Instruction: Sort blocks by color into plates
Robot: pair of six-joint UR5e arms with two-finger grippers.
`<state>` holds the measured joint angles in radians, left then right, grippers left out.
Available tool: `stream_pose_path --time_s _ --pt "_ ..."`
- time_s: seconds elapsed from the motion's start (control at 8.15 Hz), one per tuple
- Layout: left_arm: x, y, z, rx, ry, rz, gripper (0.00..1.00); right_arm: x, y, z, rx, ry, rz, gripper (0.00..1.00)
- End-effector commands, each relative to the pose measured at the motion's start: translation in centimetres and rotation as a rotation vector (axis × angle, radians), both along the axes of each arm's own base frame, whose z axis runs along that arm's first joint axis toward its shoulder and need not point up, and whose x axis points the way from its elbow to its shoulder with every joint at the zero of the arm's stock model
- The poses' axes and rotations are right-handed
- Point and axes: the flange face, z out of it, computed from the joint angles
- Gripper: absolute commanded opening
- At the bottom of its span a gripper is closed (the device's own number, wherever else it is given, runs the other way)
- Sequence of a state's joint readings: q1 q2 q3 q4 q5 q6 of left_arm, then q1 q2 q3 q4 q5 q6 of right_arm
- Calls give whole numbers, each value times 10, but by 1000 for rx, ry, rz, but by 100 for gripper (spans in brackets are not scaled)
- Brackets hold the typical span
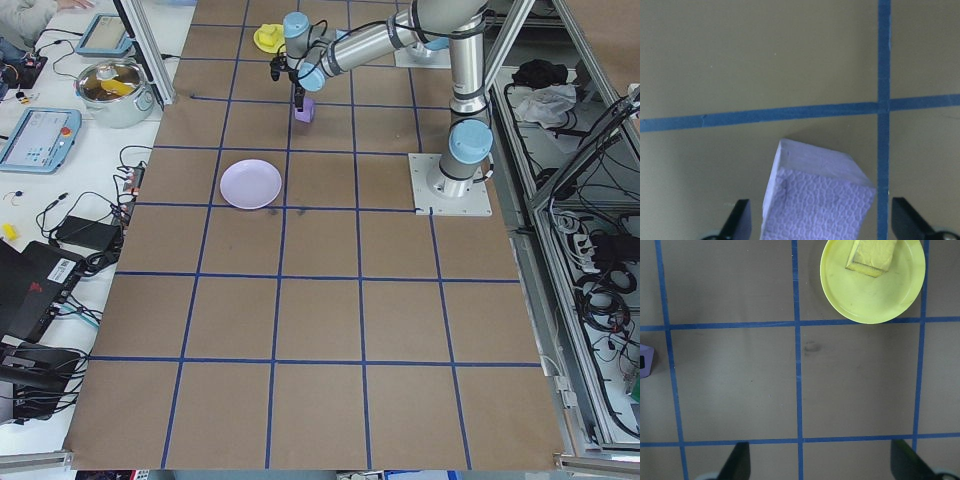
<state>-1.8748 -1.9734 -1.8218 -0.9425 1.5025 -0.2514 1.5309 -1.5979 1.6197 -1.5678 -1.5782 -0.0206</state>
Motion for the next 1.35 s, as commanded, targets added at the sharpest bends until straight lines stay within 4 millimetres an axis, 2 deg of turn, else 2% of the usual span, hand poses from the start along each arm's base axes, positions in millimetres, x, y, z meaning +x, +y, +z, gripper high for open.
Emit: stream_pose_path --time_s 0.0,0.12,0.37,0.49,0.61,0.74,0.86,0.98,1.1,1.23 --pt "-2 6 -5 11 0 -1 100 2 -3 -3 -3 -23 5 100" --pt "-2 5 -4 6 5 -1 97 2 -3 -3 -3 -20 16 100" --pt "-2 4 -4 -1 6 -4 36 2 -4 -4 0 -20 16 100" --pt "-2 4 -3 -3 5 -10 18 2 -4 -5 0 -19 16 100" --pt "0 2 -1 -6 6 -16 9 1 -4 -4 -1 -18 14 100" --pt "3 0 8 -22 13 -12 1 2 -4 -5 0 -19 16 100" --pt "8 -2 14 -20 11 -24 0 2 -4 -5 1 -17 16 100" --pt "23 -11 25 -13 9 -6 0 2 -4 -6 4 -17 16 100" --pt "53 -35 54 -36 15 52 0 1 -4 -6 4 -16 14 100" --pt "97 -57 86 -8 7 51 0 2 -3 -8 7 -17 16 100"
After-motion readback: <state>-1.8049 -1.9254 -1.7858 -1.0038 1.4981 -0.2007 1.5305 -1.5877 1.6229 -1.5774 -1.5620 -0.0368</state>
